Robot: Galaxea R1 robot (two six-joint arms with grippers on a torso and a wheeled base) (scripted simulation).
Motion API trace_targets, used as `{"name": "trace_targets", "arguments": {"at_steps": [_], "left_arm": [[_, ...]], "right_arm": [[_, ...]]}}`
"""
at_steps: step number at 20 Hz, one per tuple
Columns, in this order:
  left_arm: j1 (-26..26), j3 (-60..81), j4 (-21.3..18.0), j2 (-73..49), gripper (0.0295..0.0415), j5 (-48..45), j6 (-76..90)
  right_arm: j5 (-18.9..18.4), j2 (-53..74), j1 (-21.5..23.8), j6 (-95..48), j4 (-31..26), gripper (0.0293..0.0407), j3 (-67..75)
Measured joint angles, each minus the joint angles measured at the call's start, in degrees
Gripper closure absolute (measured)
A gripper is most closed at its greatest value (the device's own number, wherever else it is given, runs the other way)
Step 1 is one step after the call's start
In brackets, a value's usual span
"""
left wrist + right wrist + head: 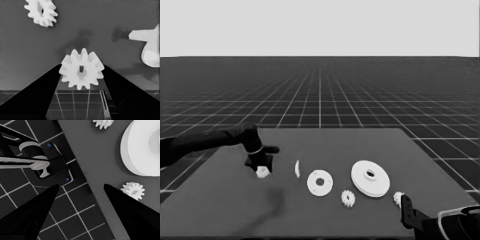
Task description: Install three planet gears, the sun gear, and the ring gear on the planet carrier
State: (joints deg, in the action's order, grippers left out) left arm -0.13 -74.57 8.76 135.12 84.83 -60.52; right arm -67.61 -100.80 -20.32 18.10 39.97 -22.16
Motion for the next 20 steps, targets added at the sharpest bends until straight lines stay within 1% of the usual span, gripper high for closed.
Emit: {"name": "trace_targets", "arguments": {"at_steps": [1,2,3,5,10,11,12,13,15,20], "left_arm": [[0.29,4.99,1.77,6.91,0.0398,2.45,-15.69],[0.54,5.03,2.18,17.13,0.0398,3.96,-23.64],[0.69,2.36,2.21,23.92,0.0398,4.57,-26.57],[0.81,-1.98,2.18,30.2,0.0398,4.87,-27.83],[0.86,-4.76,2.17,33.02,0.0398,4.93,-27.94],[4.74,-6.46,6.31,33.39,0.0398,4.59,-26.66],[7.41,-7.91,8.7,33.68,0.0398,4.16,-25.63],[8.86,-8.95,10.04,33.89,0.0398,3.8,-24.93],[10.09,-10.0,11.25,34.13,0.0398,3.39,-24.22],[10.63,-10.52,11.84,34.25,0.0398,3.18,-23.89]], "right_arm": [[0.0,0.0,0.0,0.0,0.0,0.0315,0.0],[0.0,0.0,0.0,0.0,0.0,0.0315,0.0],[0.0,0.0,0.0,0.0,0.0,0.0315,0.0],[0.0,0.0,0.0,0.0,0.0,0.0315,0.0],[0.0,0.0,0.0,0.0,0.0,0.0315,0.0],[0.0,0.0,0.0,0.0,0.0,0.0315,0.0],[0.0,0.0,0.0,0.0,0.0,0.0315,0.0],[0.0,0.0,0.0,0.0,0.0,0.0315,0.0],[0.0,0.0,0.0,0.0,0.0,0.0315,0.0],[0.0,0.0,0.0,0.0,0.0,0.0315,0.0]]}}
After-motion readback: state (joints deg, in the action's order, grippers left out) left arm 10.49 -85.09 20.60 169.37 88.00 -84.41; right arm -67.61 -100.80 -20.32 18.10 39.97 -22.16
